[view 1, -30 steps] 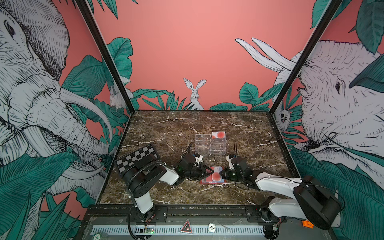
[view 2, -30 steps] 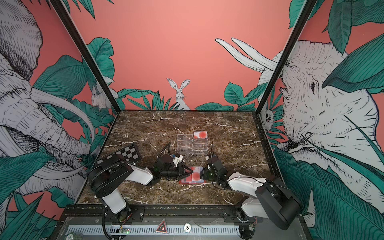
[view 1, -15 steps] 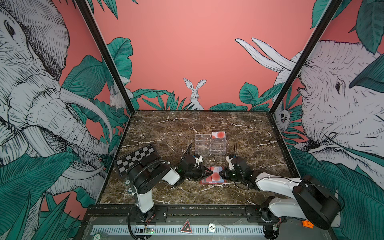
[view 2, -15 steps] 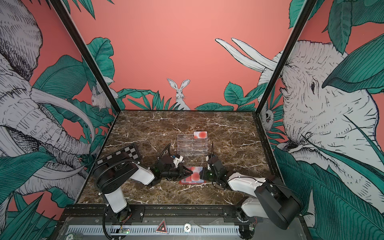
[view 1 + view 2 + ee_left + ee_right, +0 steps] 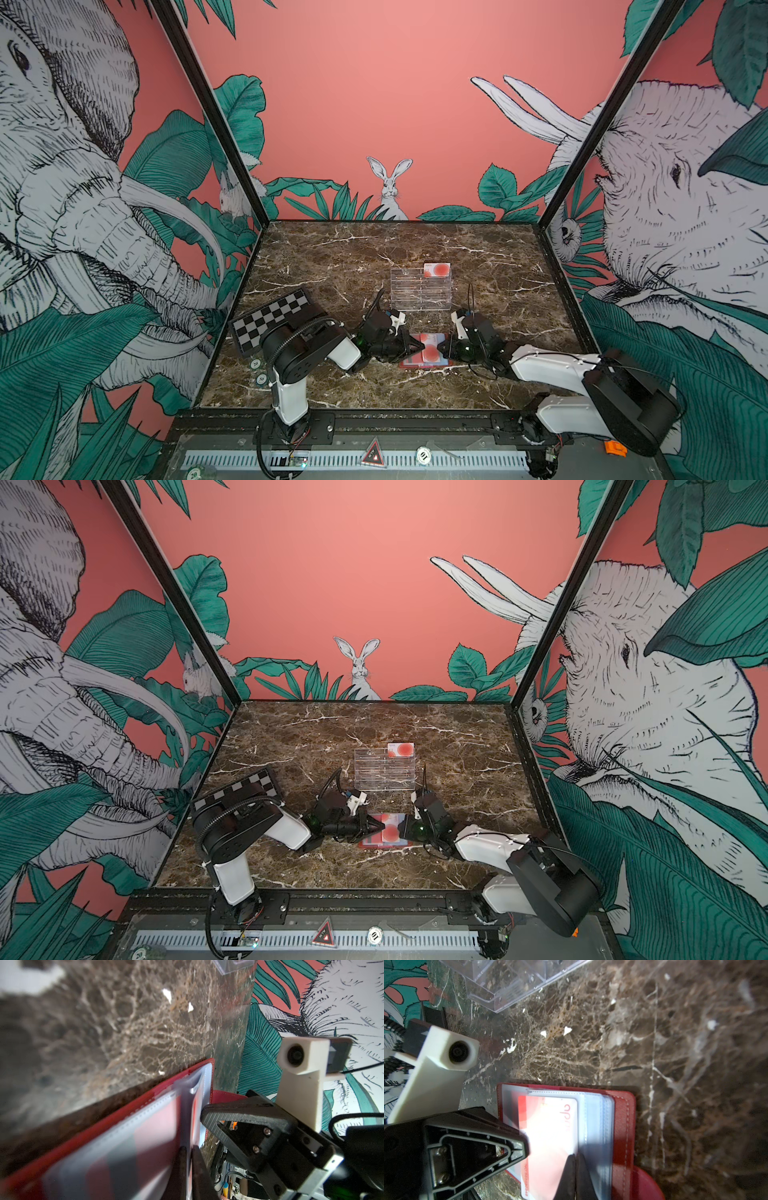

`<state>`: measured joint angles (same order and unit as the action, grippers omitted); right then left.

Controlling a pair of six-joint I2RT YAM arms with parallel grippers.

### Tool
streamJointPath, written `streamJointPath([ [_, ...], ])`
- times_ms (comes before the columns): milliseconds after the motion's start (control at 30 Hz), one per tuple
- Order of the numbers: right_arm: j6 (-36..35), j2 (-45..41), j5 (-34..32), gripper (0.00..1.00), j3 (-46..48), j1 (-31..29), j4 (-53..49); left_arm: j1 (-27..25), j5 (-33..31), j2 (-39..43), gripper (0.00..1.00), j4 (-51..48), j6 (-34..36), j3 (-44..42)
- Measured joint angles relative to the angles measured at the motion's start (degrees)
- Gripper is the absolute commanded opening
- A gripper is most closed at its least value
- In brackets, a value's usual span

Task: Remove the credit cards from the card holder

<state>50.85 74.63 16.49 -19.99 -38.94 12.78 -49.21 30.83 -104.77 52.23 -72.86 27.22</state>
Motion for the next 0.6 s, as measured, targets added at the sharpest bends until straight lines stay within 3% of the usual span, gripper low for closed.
streamJointPath([
  [333, 0.0, 0.0, 0.0, 0.0, 0.1, 0.0, 0.1, 0.0, 0.0, 0.0, 0.0, 0.5, 0.2, -0.4],
  [600, 0.0, -0.2, -0.2, 0.0, 0.2, 0.0, 0.0, 1.2, -0.5, 6.2, 0.0, -3.7, 1.7, -2.2],
])
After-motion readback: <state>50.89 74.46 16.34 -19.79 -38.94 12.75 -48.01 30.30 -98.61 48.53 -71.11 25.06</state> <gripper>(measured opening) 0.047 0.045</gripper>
